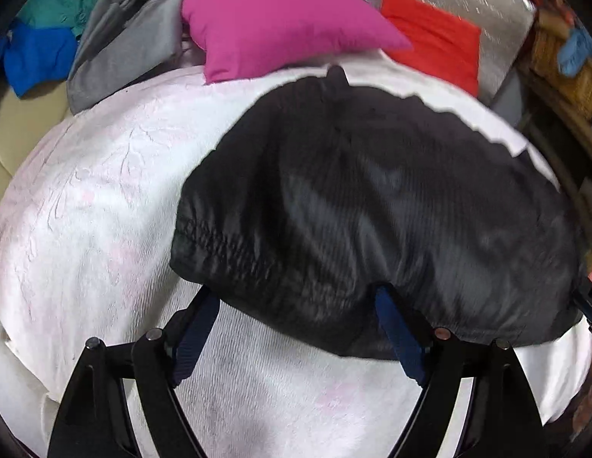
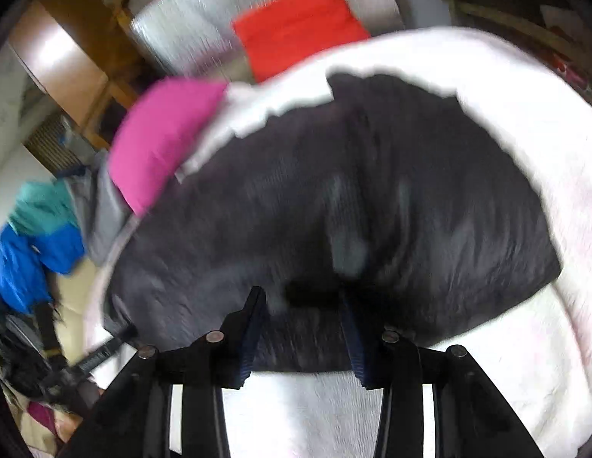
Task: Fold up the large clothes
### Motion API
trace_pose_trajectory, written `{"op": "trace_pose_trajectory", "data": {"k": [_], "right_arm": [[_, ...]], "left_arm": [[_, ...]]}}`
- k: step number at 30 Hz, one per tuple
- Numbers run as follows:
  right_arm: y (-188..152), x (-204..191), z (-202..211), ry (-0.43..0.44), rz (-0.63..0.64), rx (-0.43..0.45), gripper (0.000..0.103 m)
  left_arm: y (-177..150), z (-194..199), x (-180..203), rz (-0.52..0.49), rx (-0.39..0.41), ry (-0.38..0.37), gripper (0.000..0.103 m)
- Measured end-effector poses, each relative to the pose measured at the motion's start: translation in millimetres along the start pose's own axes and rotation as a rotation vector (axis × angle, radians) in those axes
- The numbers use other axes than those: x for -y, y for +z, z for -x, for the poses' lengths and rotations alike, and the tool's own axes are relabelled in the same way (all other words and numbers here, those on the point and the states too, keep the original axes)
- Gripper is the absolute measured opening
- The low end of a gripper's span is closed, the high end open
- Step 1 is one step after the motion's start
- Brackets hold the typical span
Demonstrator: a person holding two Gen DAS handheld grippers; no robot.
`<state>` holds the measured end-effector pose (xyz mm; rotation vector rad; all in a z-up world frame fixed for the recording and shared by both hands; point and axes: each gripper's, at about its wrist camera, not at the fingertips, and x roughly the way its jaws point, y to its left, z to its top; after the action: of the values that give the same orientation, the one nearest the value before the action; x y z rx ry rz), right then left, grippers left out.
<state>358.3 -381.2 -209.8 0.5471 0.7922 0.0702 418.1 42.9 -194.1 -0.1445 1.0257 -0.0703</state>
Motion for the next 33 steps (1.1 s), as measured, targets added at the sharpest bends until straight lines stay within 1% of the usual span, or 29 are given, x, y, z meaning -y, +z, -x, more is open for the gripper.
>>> {"op": "trace_pose_trajectory", "data": {"k": [2, 3, 6, 7, 8, 9, 10, 11, 15, 17, 20, 21, 22, 23, 26, 29, 33], "right_arm": [[14.7, 7.5, 11.9, -0.002, -0.021, 0.087, 0.044], [22.8, 12.8, 12.0, -0.005, -0.036, 0.106, 0.044], [43.7, 31.8, 0.1, -0.064, -0.087, 0.123, 0.044], [46.4, 37.5, -6.6, -0.087, -0.094, 0.114, 0.044], [50.7, 43.6, -20.8, -0.113, -0.106, 0.085, 0.044], [53.2, 54.5, -36.9, -0.127, -0.129, 0.036, 0.044], [53.5, 64.1, -50.3, -0.117, -0.156, -0.001, 0.044], [54.7, 66.9, -54.5, -0.113, -0.164, -0.001, 0.044], [55.2, 53.3, -44.9, -0.153, -0.12, 0.016, 0.044], [55.9, 43.0, -36.6, -0.159, -0.095, 0.031, 0.044], [49.9, 27.4, -17.8, -0.124, -0.056, 0.078, 0.046], [46.3, 21.4, -10.7, -0.102, -0.043, 0.089, 0.048], [43.0, 17.9, -6.8, -0.088, -0.038, 0.092, 0.054], [39.5, 13.2, -2.8, -0.068, -0.031, 0.094, 0.056], [27.7, -6.3, -3.1, -0.027, 0.005, 0.077, 0.056], [18.6, -25.1, -10.7, -0.003, 0.062, 0.052, 0.056], [6.9, -40.3, -21.6, 0.008, 0.096, 0.015, 0.056]], "left_arm": [[7.4, 0.2, -5.8, 0.047, 0.005, -0.025, 0.084], [9.0, -0.6, -7.2, 0.058, 0.006, -0.026, 0.084], [11.2, -3.4, -6.1, 0.062, -0.002, -0.001, 0.084], [11.0, -6.2, -4.7, 0.055, -0.013, 0.019, 0.085], [9.8, -9.4, -2.9, 0.047, -0.022, 0.042, 0.086], [7.6, -12.9, 0.4, 0.04, -0.027, 0.058, 0.088], [6.0, -16.6, 3.0, 0.03, -0.031, 0.077, 0.089], [4.6, -19.0, 5.9, 0.025, -0.031, 0.086, 0.089], [3.7, -18.7, 15.5, -0.005, -0.015, 0.131, 0.089], [0.9, -13.2, 21.8, -0.034, 0.006, 0.176, 0.089], [-6.8, -1.8, 31.1, -0.094, 0.059, 0.23, 0.089], [-8.6, 3.3, 33.9, -0.117, 0.084, 0.245, 0.089], [-10.2, 9.6, 36.6, -0.137, 0.111, 0.254, 0.089], [-13.5, 15.6, 39.9, -0.154, 0.139, 0.26, 0.089], [-19.5, 29.2, 47.4, -0.198, 0.207, 0.275, 0.089], [-21.3, 36.2, 51.3, -0.209, 0.24, 0.255, 0.089], [-22.6, 37.5, 57.5, -0.22, 0.256, 0.25, 0.089]]}}
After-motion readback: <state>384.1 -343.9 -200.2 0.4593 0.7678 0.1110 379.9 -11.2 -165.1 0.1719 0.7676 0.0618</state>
